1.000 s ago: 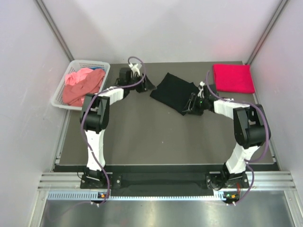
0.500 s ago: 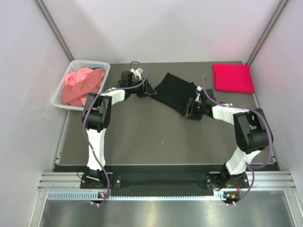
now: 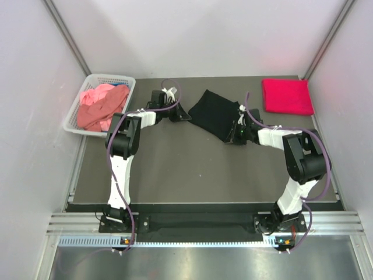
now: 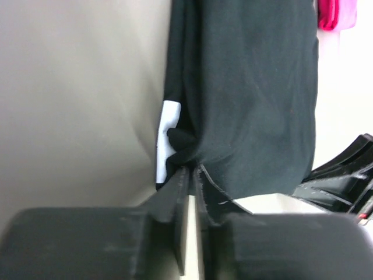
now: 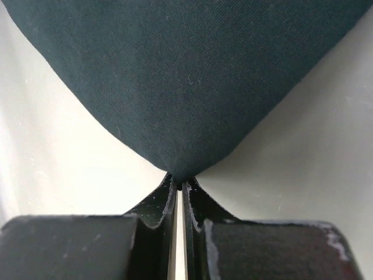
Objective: Fold and stack the t-shirts
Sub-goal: Neatly place the folded tshirt to the corner
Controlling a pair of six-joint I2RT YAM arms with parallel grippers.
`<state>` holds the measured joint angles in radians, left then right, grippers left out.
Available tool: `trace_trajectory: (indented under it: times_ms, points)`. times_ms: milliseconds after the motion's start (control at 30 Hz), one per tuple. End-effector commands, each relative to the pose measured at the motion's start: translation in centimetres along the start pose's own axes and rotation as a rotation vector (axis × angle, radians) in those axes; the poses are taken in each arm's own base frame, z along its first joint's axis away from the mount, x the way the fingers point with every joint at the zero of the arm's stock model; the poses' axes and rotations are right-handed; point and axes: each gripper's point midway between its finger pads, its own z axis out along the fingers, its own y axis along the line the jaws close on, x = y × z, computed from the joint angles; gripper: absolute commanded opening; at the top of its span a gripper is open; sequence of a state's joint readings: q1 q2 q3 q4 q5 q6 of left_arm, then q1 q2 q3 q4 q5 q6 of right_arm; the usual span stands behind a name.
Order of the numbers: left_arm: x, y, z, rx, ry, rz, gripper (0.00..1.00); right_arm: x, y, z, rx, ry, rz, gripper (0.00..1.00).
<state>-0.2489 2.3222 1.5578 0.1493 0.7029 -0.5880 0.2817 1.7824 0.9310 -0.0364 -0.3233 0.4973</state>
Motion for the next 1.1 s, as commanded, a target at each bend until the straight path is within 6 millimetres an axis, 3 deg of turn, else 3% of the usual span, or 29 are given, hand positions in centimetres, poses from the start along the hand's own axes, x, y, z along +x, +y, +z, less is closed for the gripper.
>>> trace_trajectory:
  times_ms: [0,200,300,333,367,433,467,533,567,633,700,767,833,867,933,1067]
  points:
    - [-0.4,-0.7,0.1,0.024,0.012,0.023,0.03,1.0,-1.5,-0.1,0.083,0.041,-0.071,0.00]
    - [1.0,-1.2,-2.3,-0.063,0.042,-0.021,0.00,3.0,-3.6,-2.7,0.196,0.085,-0.098,0.00]
    - [3.5,0.2,-3.7,-0.196,0.112,-0.083,0.00,4.5,-4.5,-4.4,0.232,0.097,-0.102,0.00]
    - [3.2,0.1,-4.3,-0.239,0.095,-0.055,0.00,5.1,-4.7,-5.0,0.236,0.095,-0.102,0.00]
    - [4.6,0.4,-4.8,-0.274,0.120,-0.067,0.00,5.4,-4.8,-5.4,0.243,0.094,-0.101,0.00]
    - [5.3,-0.6,-5.9,-0.297,0.119,-0.060,0.00,6.5,-5.4,-6.3,0.263,0.099,-0.091,0.00]
    - [6.9,-0.1,-6.5,-0.329,0.140,-0.090,0.00,6.9,-5.5,-6.5,0.268,0.101,-0.086,0.00]
    - [8.2,-1.5,-8.0,-0.335,0.140,-0.104,0.00,8.2,-6.0,-7.1,0.278,0.115,-0.061,0.00]
    - [9.4,-0.8,-8.2,-0.355,0.157,-0.124,0.00,8.6,-6.1,-7.4,0.282,0.122,-0.059,0.00]
    - [9.3,-2.2,-9.3,-0.343,0.121,-0.107,0.00,9.7,-6.3,-8.3,0.291,0.129,-0.038,0.01]
    - [8.8,-3.7,-10.0,-0.296,0.088,-0.083,0.08,10.2,-6.0,-9.1,0.281,0.120,-0.020,0.18]
    - [7.5,-5.3,-9.9,-0.250,0.071,-0.046,0.12,9.5,-5.2,-10.3,0.265,0.074,-0.009,0.40]
    - [6.0,-7.5,-9.4,-0.181,0.077,-0.012,0.13,7.6,-4.1,-11.3,0.234,0.000,0.005,0.50]
    - [6.2,-7.8,-9.3,-0.179,0.101,-0.021,0.13,6.3,-4.3,-11.6,0.231,-0.038,0.031,0.60]
    - [5.9,-8.8,-8.8,-0.154,0.119,-0.007,0.13,3.9,-3.8,-12.2,0.202,-0.086,0.042,0.66]
    - [6.8,-10.2,-9.1,-0.130,0.144,0.019,0.13,-2.1,-5.6,-12.8,0.197,-0.214,0.088,0.71]
